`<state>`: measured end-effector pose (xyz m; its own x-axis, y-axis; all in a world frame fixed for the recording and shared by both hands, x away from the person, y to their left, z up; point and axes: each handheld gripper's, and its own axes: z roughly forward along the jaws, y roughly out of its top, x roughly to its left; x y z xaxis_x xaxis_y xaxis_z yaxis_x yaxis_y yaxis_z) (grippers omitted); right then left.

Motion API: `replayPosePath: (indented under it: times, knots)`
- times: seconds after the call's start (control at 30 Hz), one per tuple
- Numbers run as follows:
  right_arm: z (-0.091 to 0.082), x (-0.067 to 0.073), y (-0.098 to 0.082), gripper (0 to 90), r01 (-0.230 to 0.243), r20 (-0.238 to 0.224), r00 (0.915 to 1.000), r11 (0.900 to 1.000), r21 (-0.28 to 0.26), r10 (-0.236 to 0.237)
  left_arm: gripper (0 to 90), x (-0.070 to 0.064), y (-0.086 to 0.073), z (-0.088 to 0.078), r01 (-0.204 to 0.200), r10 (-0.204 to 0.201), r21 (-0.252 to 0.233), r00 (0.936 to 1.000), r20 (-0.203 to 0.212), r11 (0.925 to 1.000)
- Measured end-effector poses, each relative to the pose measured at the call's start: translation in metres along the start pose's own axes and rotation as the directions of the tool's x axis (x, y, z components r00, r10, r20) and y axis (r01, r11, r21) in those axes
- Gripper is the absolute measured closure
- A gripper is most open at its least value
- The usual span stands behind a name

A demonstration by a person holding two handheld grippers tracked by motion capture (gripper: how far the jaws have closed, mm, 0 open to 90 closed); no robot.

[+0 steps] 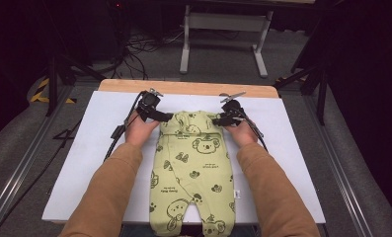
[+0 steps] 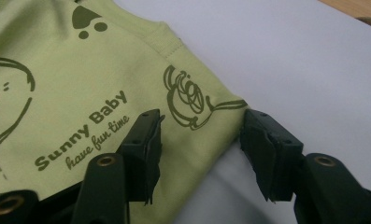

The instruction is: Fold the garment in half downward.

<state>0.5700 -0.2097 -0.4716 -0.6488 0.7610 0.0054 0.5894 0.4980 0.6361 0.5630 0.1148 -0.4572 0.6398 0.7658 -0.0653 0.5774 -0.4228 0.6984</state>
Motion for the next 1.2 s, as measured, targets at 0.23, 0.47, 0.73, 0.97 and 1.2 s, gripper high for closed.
replayPosePath:
  times: [0.23,0.47,0.73,0.97,1.2]
  knots:
    - [-0.001,0.005,0.003,70.3,0.019,-0.024,0.9995,1.0,0.022,-0.018,14.7,-0.005,0.0,0.003,-0.027,0.027,0.024,0.9994,-0.021,0.9994]
    - [-0.001,0.012,0.006,82.0,0.027,-0.034,0.9991,0.999,0.046,-0.025,23.2,-0.007,-0.002,0.011,-0.034,0.038,0.096,0.9982,-0.046,0.9948]
    - [-0.001,0.012,0.005,81.9,0.033,-0.033,0.9989,0.999,0.041,-0.032,23.2,-0.005,-0.007,0.023,0.001,0.005,0.149,0.9992,-0.04,0.9888]
    - [-0.001,0.013,0.005,81.9,0.04,-0.025,0.9989,0.998,0.043,-0.039,33.9,-0.007,-0.008,0.022,0.03,-0.029,0.149,0.9995,-0.012,0.9884]
    - [-0.001,0.014,0.004,81.9,0.032,-0.022,0.9993,0.999,0.038,-0.031,61.8,-0.014,-0.006,0.019,0.011,-0.018,0.163,0.9989,0.042,0.9866]
